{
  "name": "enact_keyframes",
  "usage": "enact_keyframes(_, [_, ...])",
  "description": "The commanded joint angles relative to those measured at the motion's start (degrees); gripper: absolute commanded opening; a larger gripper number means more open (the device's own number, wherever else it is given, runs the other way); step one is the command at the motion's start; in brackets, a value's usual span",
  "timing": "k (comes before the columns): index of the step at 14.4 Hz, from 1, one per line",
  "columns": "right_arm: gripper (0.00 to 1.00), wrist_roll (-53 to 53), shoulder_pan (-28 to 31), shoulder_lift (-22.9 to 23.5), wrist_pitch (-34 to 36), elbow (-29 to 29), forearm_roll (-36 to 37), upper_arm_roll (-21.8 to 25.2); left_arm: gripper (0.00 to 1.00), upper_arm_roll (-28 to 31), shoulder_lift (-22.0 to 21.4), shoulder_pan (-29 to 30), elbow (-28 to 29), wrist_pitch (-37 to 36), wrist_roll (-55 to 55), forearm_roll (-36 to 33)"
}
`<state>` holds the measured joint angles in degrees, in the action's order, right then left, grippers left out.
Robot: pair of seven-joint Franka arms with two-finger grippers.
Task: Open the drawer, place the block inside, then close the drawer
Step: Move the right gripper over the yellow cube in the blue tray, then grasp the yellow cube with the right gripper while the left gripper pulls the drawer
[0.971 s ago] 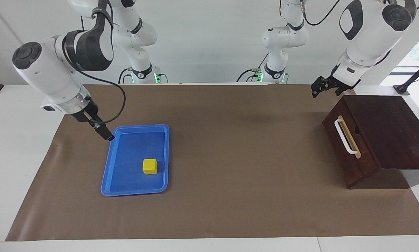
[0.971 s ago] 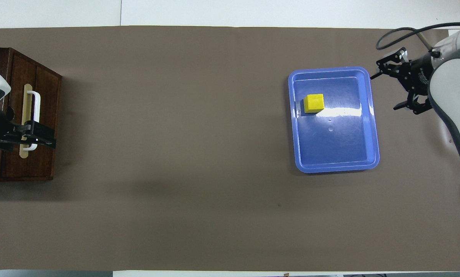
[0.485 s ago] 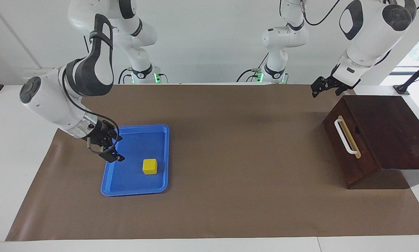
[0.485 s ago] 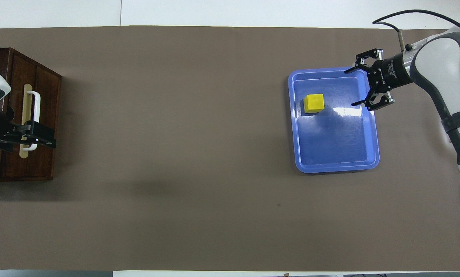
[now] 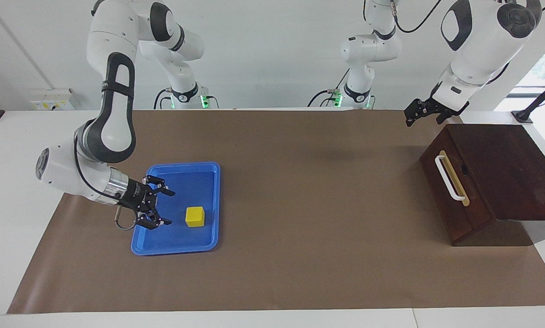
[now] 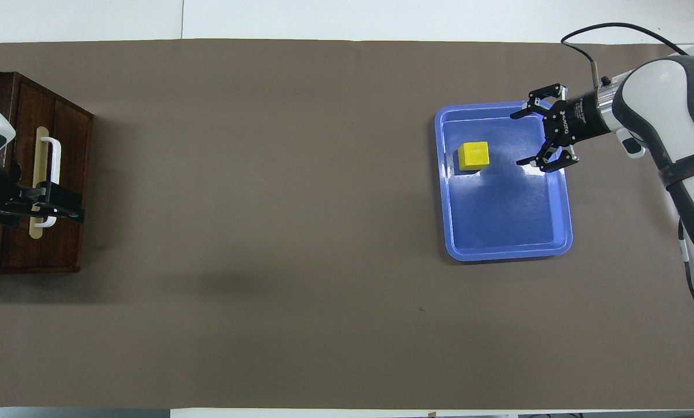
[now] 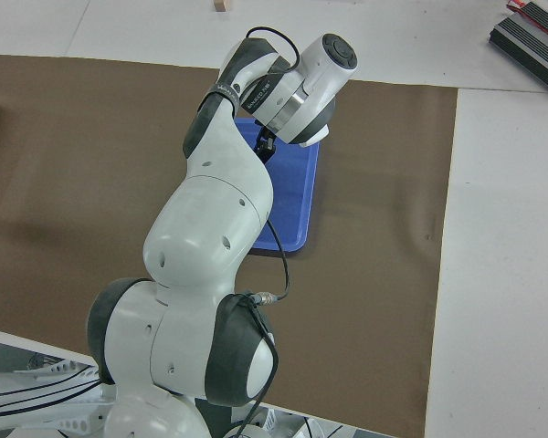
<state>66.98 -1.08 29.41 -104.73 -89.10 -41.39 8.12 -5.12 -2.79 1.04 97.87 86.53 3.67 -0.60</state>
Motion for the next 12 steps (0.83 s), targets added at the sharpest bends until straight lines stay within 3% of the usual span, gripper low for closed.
enact_keyframes(1, [1.0,0.5,-0.6,-1.4,-3.8,-5.0,-3.5,-0.2,1.0,-0.1,-0.7,-1.0,1.9,6.2,0.4,-5.3])
enact_keyframes(7, [1.0,-1.7,-1.3,-2.2,-7.1,-10.1,-5.5,-0.2,1.0,-0.2,1.9,-3.9,7.1,17.0,0.5,-19.2])
enact_keyframes(12, [1.0,-3.7,-2.7,-3.0,-12.3,-14.1,-7.7,-0.4,1.0,-0.2,9.4,-5.0,8.8,24.1,2.3,-28.2])
